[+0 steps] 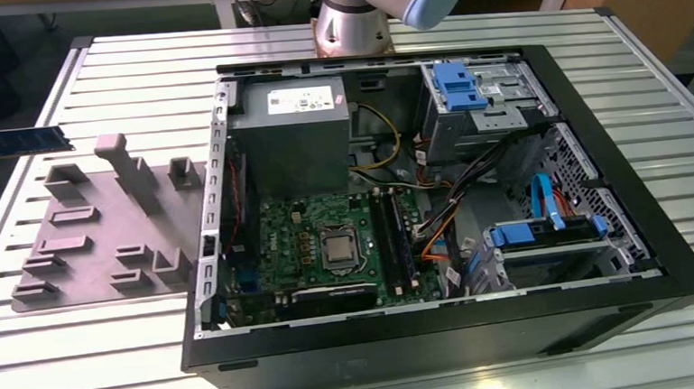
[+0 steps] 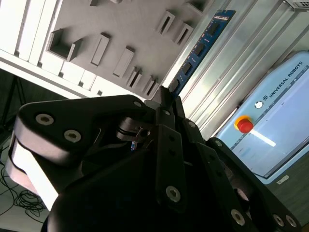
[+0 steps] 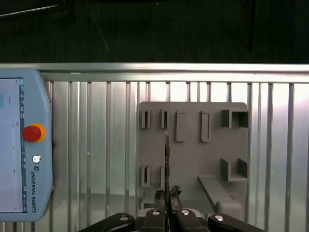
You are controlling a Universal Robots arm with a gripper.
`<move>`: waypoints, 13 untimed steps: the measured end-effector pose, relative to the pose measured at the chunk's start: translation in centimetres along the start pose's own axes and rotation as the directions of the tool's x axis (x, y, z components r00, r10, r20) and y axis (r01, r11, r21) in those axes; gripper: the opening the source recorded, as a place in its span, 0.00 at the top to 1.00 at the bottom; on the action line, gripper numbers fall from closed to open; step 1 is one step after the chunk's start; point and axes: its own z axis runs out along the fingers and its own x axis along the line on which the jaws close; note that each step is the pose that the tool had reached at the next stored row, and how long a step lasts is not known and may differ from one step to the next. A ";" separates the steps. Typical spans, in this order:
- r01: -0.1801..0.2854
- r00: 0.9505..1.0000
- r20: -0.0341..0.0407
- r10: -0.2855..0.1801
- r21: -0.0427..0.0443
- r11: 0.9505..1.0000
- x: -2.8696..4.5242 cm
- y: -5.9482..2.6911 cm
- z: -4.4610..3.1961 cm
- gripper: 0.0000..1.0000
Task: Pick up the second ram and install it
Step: 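Pick up the second ram and move it above second insertion slot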
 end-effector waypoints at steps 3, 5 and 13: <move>0.000 1.000 0.000 0.000 0.000 1.000 0.00 -0.18 0.01 0.86; 0.000 1.000 0.000 0.000 0.000 1.000 0.00 -0.30 0.01 0.86; 0.000 1.000 0.000 0.000 0.000 1.000 0.00 -0.82 0.03 0.86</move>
